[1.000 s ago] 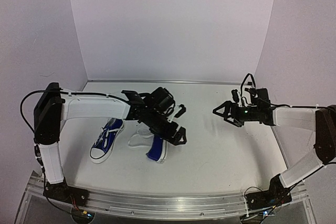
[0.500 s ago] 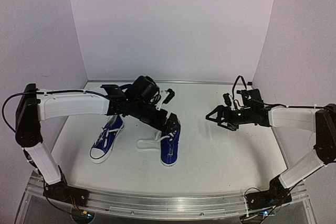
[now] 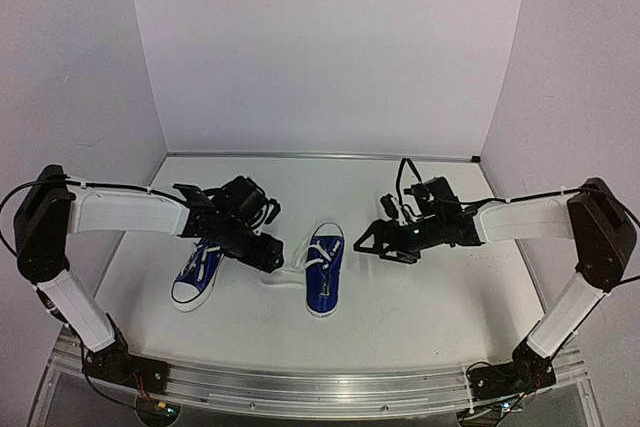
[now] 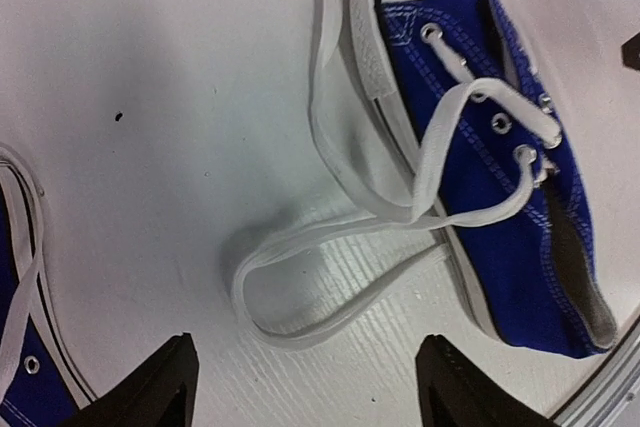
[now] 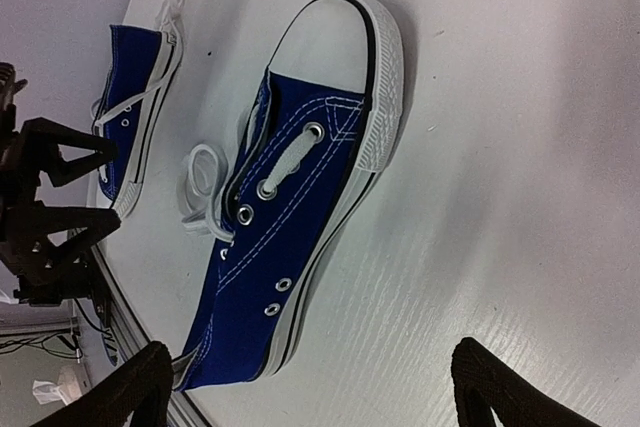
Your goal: Tie the shoes
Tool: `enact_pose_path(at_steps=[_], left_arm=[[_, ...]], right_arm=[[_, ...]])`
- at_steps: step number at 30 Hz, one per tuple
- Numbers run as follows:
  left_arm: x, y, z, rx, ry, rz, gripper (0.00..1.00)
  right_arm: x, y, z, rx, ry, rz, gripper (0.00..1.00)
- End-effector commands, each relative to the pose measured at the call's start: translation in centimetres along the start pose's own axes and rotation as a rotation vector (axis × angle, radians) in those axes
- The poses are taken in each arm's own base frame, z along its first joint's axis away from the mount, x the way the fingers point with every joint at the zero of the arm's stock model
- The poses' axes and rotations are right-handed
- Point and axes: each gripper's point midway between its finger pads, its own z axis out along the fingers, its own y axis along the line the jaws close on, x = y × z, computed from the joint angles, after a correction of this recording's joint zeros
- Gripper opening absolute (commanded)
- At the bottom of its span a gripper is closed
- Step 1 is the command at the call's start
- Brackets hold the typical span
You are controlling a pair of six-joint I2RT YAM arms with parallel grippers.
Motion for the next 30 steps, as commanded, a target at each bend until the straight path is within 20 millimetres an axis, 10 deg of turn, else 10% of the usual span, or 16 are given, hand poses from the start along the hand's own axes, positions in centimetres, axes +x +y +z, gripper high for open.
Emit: enact_pose_path(at_steps=[1, 10, 17, 30], left_arm=[[0.6, 1.7, 2.2, -0.106, 0.056, 0.006, 0.67], [2.2, 2.8, 4.8, -0.173, 0.146, 0.010, 0.43], [1.2, 0.7, 3.6, -0.069, 0.134, 0.028, 0.01], [-2.2, 2.0, -4.2, -0.181, 0.021, 0.057, 0.00]], right_arm=[[-1.9, 1.5, -0.2, -0.026, -0.046, -0.033, 0.93], [-2.2, 1.8, -0.6, -0.026, -0.057, -0.047, 0.94], [-3.0, 3.2, -1.6, -0.048, -0.079, -0.087, 0.93], [-4.3, 4.3, -2.7, -0.031, -0.092, -0.160, 0.88]])
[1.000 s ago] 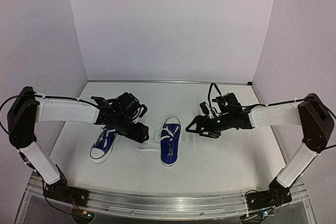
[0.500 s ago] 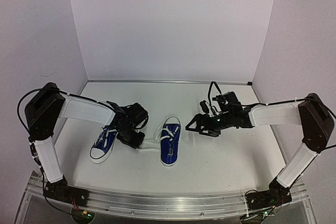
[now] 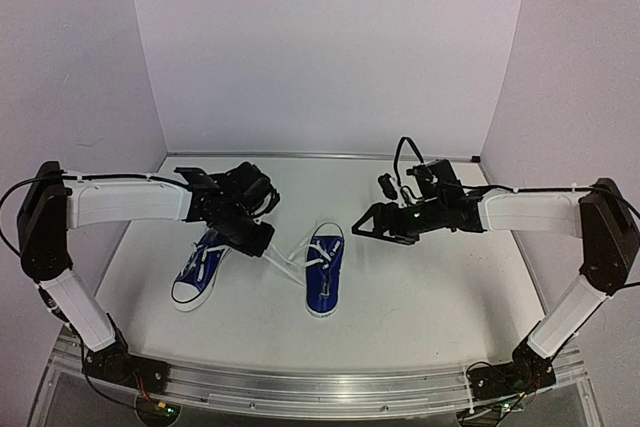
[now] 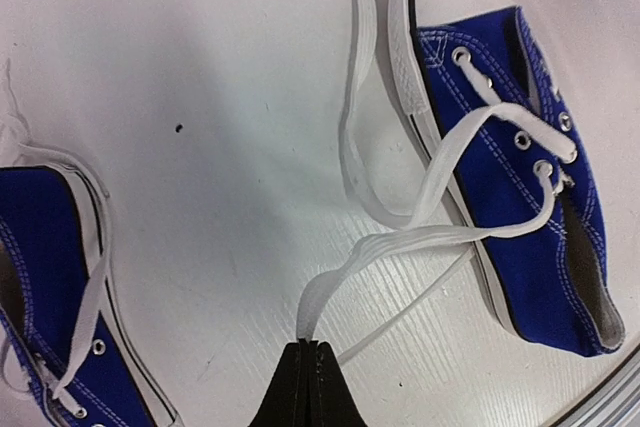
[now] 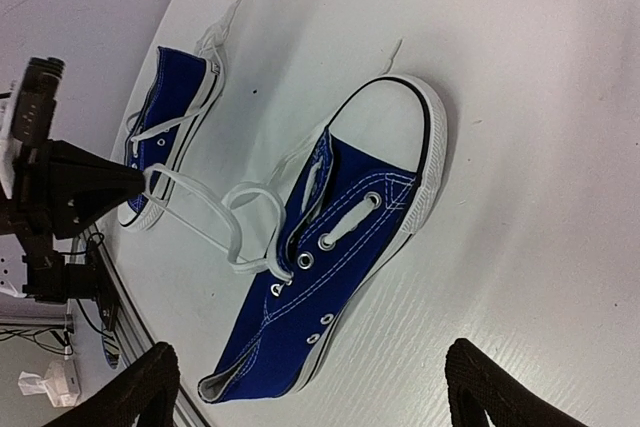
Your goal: Tie the shoes
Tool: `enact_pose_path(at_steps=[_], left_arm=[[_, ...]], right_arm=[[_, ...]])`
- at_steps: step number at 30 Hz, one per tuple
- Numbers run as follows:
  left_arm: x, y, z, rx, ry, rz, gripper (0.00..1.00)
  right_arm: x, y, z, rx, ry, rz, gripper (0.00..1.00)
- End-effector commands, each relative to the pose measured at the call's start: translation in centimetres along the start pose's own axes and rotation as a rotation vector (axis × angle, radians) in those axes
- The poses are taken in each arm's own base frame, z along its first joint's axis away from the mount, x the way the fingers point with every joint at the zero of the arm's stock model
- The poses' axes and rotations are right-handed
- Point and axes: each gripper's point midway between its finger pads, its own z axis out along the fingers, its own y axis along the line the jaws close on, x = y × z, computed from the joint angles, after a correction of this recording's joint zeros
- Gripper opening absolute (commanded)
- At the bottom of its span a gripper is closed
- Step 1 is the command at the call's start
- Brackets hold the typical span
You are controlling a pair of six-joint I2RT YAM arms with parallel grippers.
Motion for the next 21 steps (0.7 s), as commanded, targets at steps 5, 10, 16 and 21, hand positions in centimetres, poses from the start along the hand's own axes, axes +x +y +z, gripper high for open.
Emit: enact_pose_path(at_steps=[5, 10, 16, 21], left_arm=[[1.3, 2.8, -2.6, -0.142, 0.071, 0.032, 0.00], [2.7, 4.0, -2.3, -0.203, 0.142, 0.072, 0.04], [-1.3, 2.4, -1.5, -0.142, 0.035, 0.096, 0.38], [-6.8, 2.2, 0.5, -0.062, -0.064, 0.061, 0.41]], right_arm=[[-1.7, 1.3, -1.1, 0.003, -0.039, -0.053, 0.88], [-1.5, 1.1, -0.9, 0.008, -0.032, -0.054, 0.89], [-1.2, 0.7, -0.4, 0.010, -0.015, -0.037, 0.89], [-0.3, 0.0, 0.5, 0.003, -0.004, 0.028, 0.87]])
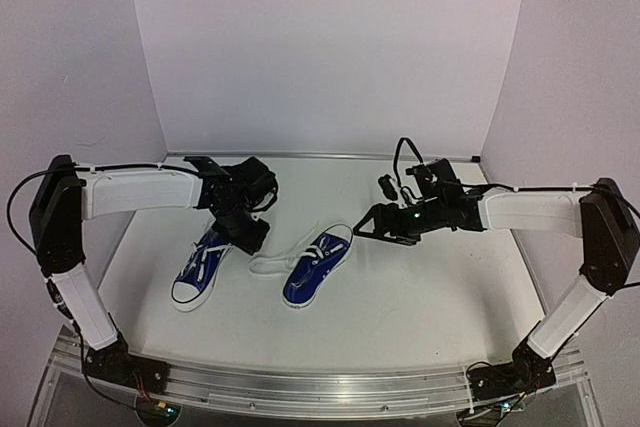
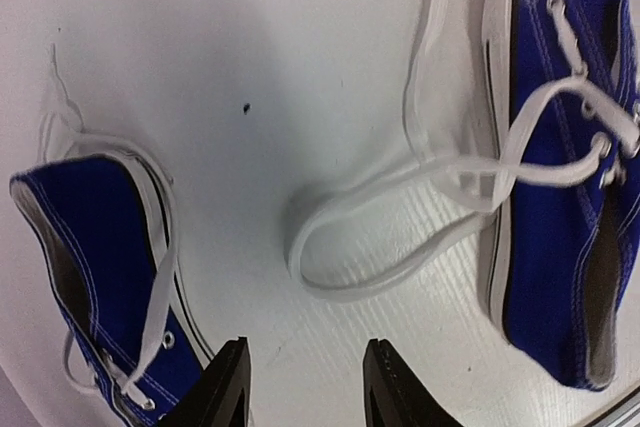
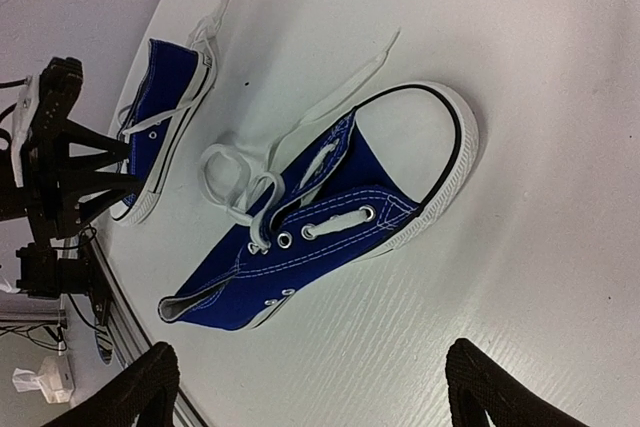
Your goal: Tie the shoes
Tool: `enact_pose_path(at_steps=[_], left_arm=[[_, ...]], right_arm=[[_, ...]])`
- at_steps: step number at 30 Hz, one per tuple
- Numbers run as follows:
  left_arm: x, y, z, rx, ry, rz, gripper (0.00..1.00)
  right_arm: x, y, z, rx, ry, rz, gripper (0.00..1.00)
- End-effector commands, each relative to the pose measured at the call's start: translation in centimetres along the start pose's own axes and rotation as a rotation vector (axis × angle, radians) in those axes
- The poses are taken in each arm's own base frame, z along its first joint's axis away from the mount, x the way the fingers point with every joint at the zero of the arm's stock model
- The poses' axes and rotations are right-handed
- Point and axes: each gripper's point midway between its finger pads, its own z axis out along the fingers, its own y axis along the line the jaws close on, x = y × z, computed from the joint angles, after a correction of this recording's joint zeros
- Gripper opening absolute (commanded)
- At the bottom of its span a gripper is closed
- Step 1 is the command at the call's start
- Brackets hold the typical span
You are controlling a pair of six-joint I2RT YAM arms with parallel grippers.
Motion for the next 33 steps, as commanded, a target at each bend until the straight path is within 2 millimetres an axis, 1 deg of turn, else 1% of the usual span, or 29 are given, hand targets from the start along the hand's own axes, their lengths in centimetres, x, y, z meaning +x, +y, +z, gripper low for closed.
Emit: enact_pose_path(at_steps=[1, 3, 4, 6, 9, 11, 13, 14, 18, 20, 22, 23, 25, 26, 30, 32, 33], left_arm=[[-7.8, -0.3, 0.4, 0.070, -0.174, -0.009, 0.41], [-9.6, -0.9, 1.5, 0.080, -0.189, 0.020, 0.41], [-10.0, -1.3, 2.6, 0.083, -0.177, 0.039, 0.40], [-11.0, -2.0, 4.1, 0.095, -0.171, 0.069, 0.40], [-12.1, -2.9, 5.9, 0.119, -0.172, 0.092, 0.42], [-12.4, -3.9, 6.7, 0.159, -0.170, 0.107, 0.44], [-12.5, -5.0, 7.2, 0.212, -0.166, 0.123, 0.49], [-12.3, -5.3, 7.8, 0.223, -0.154, 0.128, 0.49], [-11.4, -5.8, 9.7, 0.237, -0.108, 0.146, 0.52], [-10.5, -6.0, 10.8, 0.239, -0.070, 0.164, 0.55], [-9.9, -6.0, 11.5, 0.228, -0.047, 0.175, 0.56], [-9.7, -5.9, 11.8, 0.222, -0.041, 0.179, 0.55], [-9.4, -5.6, 12.1, 0.202, -0.029, 0.182, 0.51], [-9.3, -5.2, 12.2, 0.185, -0.024, 0.183, 0.46], [-9.7, -3.7, 11.6, 0.137, -0.037, 0.163, 0.17], [-10.5, -2.9, 10.6, 0.146, -0.065, 0.121, 0.04], [-11.1, -2.5, 9.9, 0.157, -0.089, 0.096, 0.00]], right_arm=[[-0.4, 0.3, 0.7, -0.023, -0.021, 0.040, 0.87], [-0.1, 0.2, 0.9, -0.020, -0.020, 0.045, 0.88], [-0.1, 0.2, 0.8, -0.017, -0.022, 0.045, 0.88], [-0.1, 0.1, 0.5, -0.011, -0.030, 0.044, 0.89], [-0.1, 0.2, 0.1, -0.007, -0.040, 0.047, 0.89], [0.1, 0.1, 0.1, -0.006, -0.038, 0.056, 0.89], [0.4, -0.2, 0.2, 0.000, -0.031, 0.066, 0.89], [0.6, -0.4, 0.3, 0.005, -0.027, 0.071, 0.89], [1.1, -1.0, 0.7, 0.020, -0.016, 0.086, 0.89], [1.5, -1.5, 1.4, 0.025, 0.001, 0.094, 0.89], [1.8, -2.2, 2.2, 0.035, 0.017, 0.103, 0.89], [1.4, -2.2, 2.7, 0.027, 0.007, 0.099, 0.89], [1.2, -2.4, 3.5, 0.022, 0.010, 0.100, 0.89], [1.1, -2.5, 4.0, 0.020, 0.012, 0.100, 0.89], [0.1, -2.7, 5.9, 0.002, 0.018, 0.097, 0.88], [-0.5, -2.7, 6.9, -0.015, 0.017, 0.095, 0.87], [-0.9, -2.7, 7.5, -0.021, 0.017, 0.094, 0.86]])
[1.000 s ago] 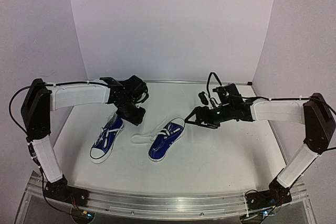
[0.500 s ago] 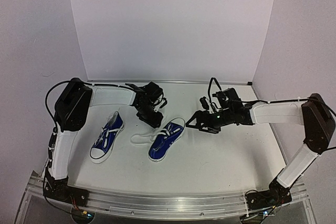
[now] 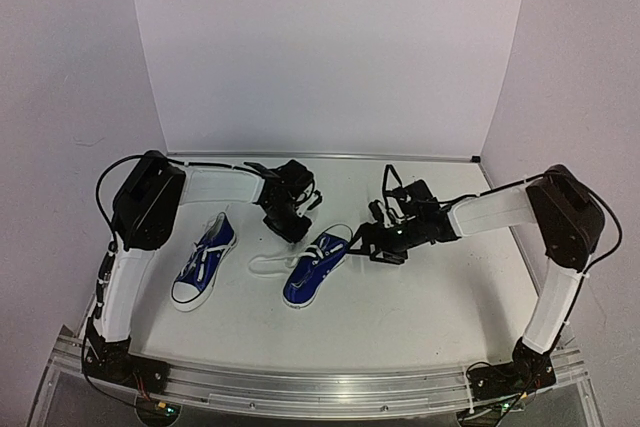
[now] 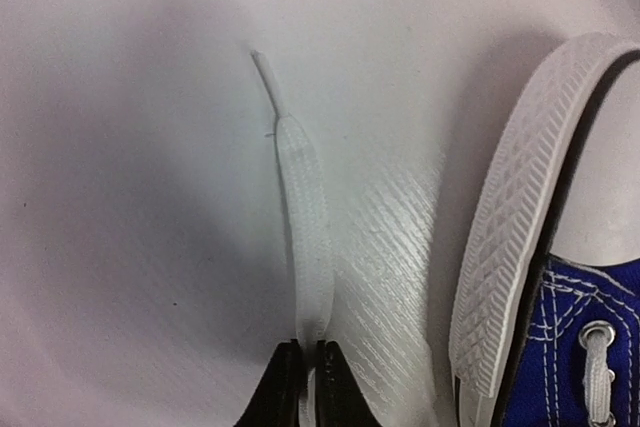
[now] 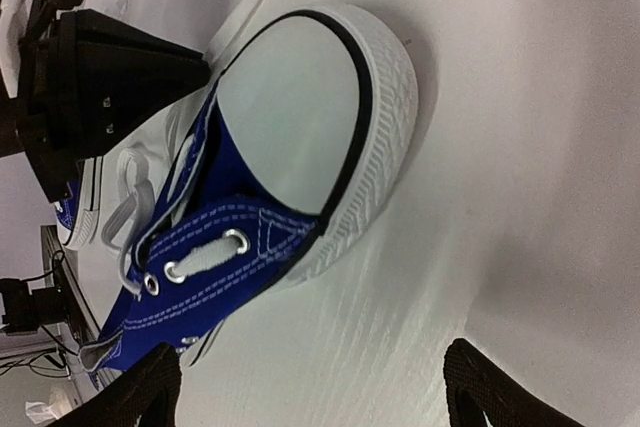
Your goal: Tie the shoes
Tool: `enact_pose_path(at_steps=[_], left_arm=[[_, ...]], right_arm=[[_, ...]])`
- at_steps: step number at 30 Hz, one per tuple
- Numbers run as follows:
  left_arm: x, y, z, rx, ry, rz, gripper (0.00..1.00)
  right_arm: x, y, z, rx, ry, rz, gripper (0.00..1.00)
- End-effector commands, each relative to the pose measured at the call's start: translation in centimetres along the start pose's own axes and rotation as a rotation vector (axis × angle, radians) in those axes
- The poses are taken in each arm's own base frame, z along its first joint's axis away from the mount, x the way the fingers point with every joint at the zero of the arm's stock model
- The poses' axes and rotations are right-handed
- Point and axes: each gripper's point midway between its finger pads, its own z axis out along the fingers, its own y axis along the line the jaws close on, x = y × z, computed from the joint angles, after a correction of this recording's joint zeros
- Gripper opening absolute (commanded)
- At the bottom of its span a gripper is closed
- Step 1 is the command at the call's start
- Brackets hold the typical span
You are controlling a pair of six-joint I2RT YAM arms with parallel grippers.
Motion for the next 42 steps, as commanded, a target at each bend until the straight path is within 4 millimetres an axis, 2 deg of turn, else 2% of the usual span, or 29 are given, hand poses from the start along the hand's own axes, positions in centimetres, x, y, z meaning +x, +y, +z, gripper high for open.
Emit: enact_pose_path(at_steps=[1, 5, 11, 15, 18, 21, 25, 29, 32, 36, 42], left_arm=[[-1.7, 2.0, -3.2, -0.002, -0.070, -0.078, 0.00], [-3.6, 2.5, -7.1, 0.041, -0.188, -0.129, 0.00], [-6.6, 1.3, -13.2, 0.112, -0.347, -0.119, 0.00], [-8.3, -0.6, -17.1, 0.216, -0.456, -0.077, 0.00], [-8.7, -2.2, -18.8, 0.300, -0.504, -0.030, 0.00], [-8.7, -3.9, -19.6, 0.366, -0.530, 0.025, 0.00], [-8.7, -6.4, -19.7, 0.400, -0.537, 0.104, 0.00], [-8.9, -8.1, -19.4, 0.412, -0.541, 0.146, 0.00], [-9.1, -9.5, -19.6, 0.415, -0.561, 0.196, 0.00], [-9.5, -10.5, -20.1, 0.420, -0.593, 0.212, 0.00], [-9.9, -11.5, -20.4, 0.435, -0.628, 0.227, 0.00]], right_arm=[[-3.9, 2.7, 1.6, -0.088, -0.067, -0.052, 0.85], [-5.4, 3.7, 3.2, -0.145, -0.056, -0.068, 0.81], [-7.5, 5.4, 4.0, -0.211, -0.064, -0.100, 0.80], [-8.8, 5.9, 2.1, -0.235, -0.095, -0.101, 0.81], [-9.4, 6.6, -0.9, -0.246, -0.141, -0.121, 0.81], [-9.4, 8.4, -4.5, -0.273, -0.192, -0.160, 0.81], [-8.7, 11.1, -8.7, -0.345, -0.252, -0.187, 0.81], [-8.2, 12.9, -11.4, -0.453, -0.309, -0.134, 0.81], [-8.3, 13.2, -11.9, -0.501, -0.329, -0.064, 0.76], [-8.4, 13.3, -11.5, -0.548, -0.326, 0.031, 0.68], [-8.3, 13.6, -11.0, -0.600, -0.323, 0.098, 0.65]])
